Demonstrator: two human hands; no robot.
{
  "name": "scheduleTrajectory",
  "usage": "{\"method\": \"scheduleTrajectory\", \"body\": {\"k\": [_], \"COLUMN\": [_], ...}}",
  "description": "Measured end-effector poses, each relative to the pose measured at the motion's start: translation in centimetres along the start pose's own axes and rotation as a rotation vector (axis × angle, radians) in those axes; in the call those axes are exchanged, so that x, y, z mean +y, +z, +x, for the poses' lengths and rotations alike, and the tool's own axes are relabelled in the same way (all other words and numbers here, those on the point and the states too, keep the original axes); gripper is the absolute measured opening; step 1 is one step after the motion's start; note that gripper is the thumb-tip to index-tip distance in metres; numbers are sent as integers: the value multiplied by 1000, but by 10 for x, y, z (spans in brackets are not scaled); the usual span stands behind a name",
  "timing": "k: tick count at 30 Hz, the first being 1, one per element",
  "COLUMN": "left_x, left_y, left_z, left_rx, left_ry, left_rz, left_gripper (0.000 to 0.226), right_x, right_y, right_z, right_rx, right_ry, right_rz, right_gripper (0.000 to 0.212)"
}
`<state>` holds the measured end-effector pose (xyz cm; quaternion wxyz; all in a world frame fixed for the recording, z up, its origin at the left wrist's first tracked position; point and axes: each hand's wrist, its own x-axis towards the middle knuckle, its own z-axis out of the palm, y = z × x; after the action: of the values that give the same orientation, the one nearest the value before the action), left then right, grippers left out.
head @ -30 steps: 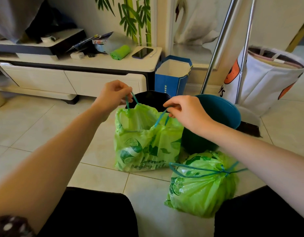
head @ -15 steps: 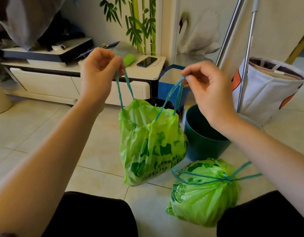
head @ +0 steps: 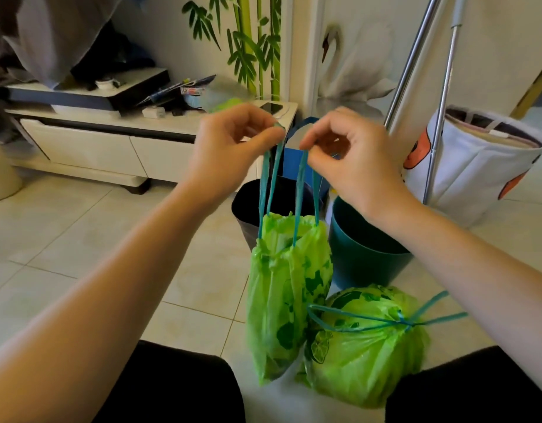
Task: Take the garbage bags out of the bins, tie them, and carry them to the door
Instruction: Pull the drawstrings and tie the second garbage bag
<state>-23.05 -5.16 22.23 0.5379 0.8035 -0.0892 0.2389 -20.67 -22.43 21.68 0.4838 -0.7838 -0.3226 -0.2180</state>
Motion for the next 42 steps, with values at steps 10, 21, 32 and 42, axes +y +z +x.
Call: {"method": "scheduleTrajectory", "body": {"k": [10,21,32,42], "left_x": [1,-18,-67,-85], "left_y": [8,8,37,66], "left_z": [-3,3,-20,-29], "left_rx": [-60,39,-497,-447], "left_ry": [-76,-37,-274,-251], "left_rz": [-97,-46,-104,-68], "left_gripper": [12,7,32,29], "right_x": [-3,2,1,-4], "right_y": [7,11,6,5], "right_z": [15,26,28,29], "right_rx": [72,-346,-217,-215], "right_ry": [-147,273,344,361], "right_rz": [-188,97,191,385], "right_gripper": [18,19,16,17]}}
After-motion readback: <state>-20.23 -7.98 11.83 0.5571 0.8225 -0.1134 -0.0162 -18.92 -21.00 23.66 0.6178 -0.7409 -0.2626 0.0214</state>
